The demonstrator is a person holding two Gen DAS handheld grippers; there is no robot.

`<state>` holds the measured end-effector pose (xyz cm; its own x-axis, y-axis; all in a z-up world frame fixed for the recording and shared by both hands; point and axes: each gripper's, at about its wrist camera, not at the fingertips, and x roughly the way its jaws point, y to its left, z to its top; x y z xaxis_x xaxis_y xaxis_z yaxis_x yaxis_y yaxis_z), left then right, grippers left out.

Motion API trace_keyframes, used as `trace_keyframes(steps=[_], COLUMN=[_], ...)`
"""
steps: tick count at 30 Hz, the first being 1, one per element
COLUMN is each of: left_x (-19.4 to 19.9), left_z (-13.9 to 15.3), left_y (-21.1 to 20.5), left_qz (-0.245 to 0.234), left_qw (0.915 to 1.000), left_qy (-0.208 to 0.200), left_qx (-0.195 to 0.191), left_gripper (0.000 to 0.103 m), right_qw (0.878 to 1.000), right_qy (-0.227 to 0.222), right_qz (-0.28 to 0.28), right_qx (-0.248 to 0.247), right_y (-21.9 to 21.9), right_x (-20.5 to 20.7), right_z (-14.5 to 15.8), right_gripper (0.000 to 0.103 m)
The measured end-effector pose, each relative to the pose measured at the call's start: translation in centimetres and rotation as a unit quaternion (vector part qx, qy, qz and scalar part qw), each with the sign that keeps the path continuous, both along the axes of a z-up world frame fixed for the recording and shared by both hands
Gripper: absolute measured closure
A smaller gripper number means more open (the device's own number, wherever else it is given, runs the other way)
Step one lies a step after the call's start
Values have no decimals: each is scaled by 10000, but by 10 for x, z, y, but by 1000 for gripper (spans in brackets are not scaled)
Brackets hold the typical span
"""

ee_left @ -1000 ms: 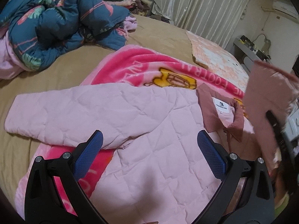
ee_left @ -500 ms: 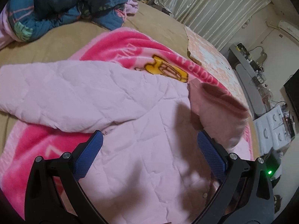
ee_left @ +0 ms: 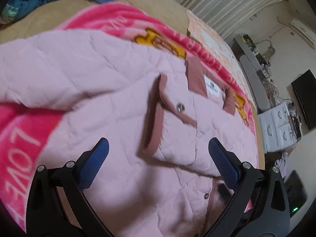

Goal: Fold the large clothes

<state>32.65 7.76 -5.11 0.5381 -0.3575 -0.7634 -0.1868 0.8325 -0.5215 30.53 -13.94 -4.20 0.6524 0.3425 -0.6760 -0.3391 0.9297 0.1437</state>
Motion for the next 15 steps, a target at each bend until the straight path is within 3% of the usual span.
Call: trace_keyframes(steps=[4, 10, 13, 14, 15], left_x=[3, 10, 7, 6, 5], left_z=[-21, -36, -34, -33, -32], left_y=[-10, -25, -32, -35, -37], left_qz=[-12, -35, -77, -134, -164], left_qw=[9998, 9997, 9985, 9985, 9984], left_qy=[141, 72, -103, -185, -210], left_qx=[-169, 211, 541, 500, 493], left_gripper=[9, 12, 34, 49, 51], right_qw=[9983, 9904, 9872, 9856, 9840], right_qy=[-200, -294, -269, -290, -301], right_qz=[-537, -1343, -1553, -1634, -1714], right_qx=[-80, -120, -228, -320, -385], right_y=[-52, -117, -139, -145, -149], right_x=[-8, -18, -17, -16, -16], right_z=[13, 11, 5, 3, 1], right_gripper=[10, 10, 10, 10, 11])
